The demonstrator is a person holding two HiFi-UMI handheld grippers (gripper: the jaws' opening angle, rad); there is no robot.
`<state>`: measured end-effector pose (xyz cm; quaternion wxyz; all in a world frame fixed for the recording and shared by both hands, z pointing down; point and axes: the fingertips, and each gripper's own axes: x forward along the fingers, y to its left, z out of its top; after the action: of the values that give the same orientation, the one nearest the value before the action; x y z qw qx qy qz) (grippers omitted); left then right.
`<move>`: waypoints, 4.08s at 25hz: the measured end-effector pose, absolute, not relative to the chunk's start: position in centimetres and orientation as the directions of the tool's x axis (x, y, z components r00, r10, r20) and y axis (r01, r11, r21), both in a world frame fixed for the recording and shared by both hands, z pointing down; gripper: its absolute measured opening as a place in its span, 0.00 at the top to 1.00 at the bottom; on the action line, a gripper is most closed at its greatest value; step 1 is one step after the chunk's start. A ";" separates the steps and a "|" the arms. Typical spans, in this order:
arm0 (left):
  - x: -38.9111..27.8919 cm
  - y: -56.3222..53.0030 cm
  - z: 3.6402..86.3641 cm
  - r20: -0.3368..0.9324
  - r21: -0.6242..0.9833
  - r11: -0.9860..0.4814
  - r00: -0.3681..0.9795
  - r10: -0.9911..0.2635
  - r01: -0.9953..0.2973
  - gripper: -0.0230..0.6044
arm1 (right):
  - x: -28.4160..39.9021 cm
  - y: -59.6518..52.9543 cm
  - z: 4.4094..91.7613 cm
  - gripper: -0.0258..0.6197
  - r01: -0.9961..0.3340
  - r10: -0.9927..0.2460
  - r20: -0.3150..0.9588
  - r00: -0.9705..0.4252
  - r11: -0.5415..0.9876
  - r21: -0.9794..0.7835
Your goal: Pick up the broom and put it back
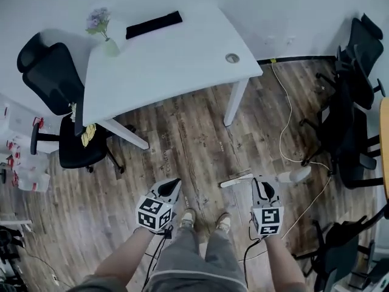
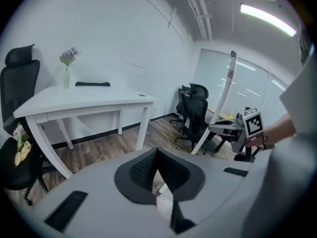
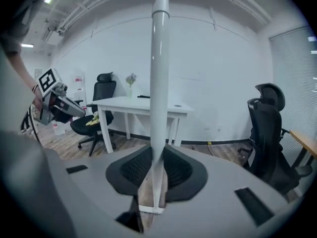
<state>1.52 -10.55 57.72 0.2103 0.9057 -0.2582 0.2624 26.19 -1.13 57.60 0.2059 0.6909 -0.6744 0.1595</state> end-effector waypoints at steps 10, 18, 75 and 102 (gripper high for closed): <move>0.2 -13.0 42.5 0.463 0.118 -0.762 0.714 -0.525 -0.637 0.94 | 24.8 -6.8 35.7 0.82 -0.998 -0.963 0.267 -0.030 0.044 0.048; -1.4 -12.8 31.7 0.328 0.038 -0.756 0.723 -0.608 -0.654 0.94 | 22.3 -6.4 24.6 0.82 -0.984 -0.975 0.153 -0.159 0.168 0.053; -4.2 -22.1 33.9 0.316 -0.066 -0.701 0.651 -0.690 -0.710 0.94 | 13.9 -19.0 38.0 0.82 -0.921 -0.857 0.364 -0.364 0.389 -0.005; -7.8 -28.5 63.8 0.455 -0.026 -0.594 0.519 -0.724 -0.804 0.94 | 10.5 -25.4 72.6 0.81 -0.935 -0.791 0.526 -0.311 0.355 -0.018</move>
<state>-7.82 -28.53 63.78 0.0940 0.8664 -0.4409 0.2147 10.50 -25.39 72.60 0.2202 0.5442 -0.7931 0.1626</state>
